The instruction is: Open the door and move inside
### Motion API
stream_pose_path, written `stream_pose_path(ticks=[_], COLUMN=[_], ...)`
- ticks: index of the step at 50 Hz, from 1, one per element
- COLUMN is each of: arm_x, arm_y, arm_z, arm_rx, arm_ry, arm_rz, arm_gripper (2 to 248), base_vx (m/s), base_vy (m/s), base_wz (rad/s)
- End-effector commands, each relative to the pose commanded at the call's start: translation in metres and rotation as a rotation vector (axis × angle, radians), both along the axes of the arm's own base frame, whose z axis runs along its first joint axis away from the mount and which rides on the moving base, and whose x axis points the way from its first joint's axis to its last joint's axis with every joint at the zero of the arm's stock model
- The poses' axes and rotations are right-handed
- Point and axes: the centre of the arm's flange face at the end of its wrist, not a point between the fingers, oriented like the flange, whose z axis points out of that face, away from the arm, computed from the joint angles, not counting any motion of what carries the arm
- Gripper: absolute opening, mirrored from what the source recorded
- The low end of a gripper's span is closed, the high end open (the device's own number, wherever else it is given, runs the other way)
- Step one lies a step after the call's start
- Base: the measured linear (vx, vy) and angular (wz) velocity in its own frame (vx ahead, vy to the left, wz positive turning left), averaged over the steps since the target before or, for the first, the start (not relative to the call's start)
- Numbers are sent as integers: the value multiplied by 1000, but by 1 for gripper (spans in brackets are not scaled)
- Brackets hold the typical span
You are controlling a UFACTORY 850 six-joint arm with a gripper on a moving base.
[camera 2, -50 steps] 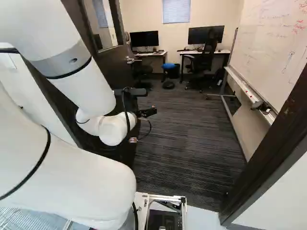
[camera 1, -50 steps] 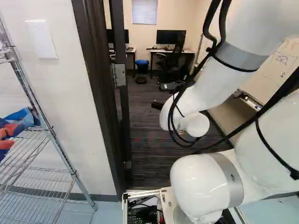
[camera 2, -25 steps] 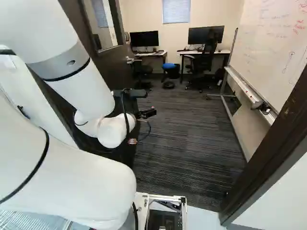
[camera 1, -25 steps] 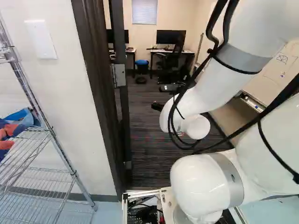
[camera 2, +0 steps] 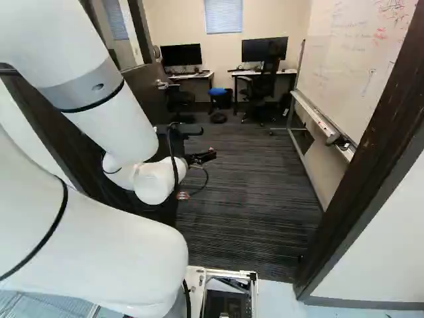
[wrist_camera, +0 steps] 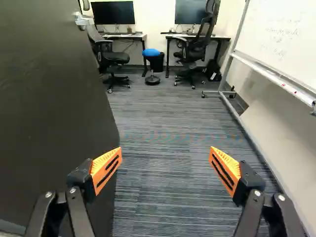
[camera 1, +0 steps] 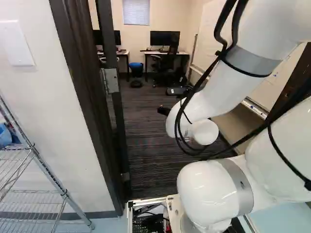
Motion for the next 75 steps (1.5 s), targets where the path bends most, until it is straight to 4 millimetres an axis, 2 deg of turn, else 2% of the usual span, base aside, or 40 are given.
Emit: stream_pose_path(ticks=[27, 75], arm_x=[0, 0], arm_y=[0, 0], arm_z=[0, 0], arm_rx=[0, 0], arm_ry=[0, 0], arm_rz=[0, 0], arm_gripper=[247, 247], base_vx=[25, 49], base_vy=[-72, -38], base_wz=[-203, -4])
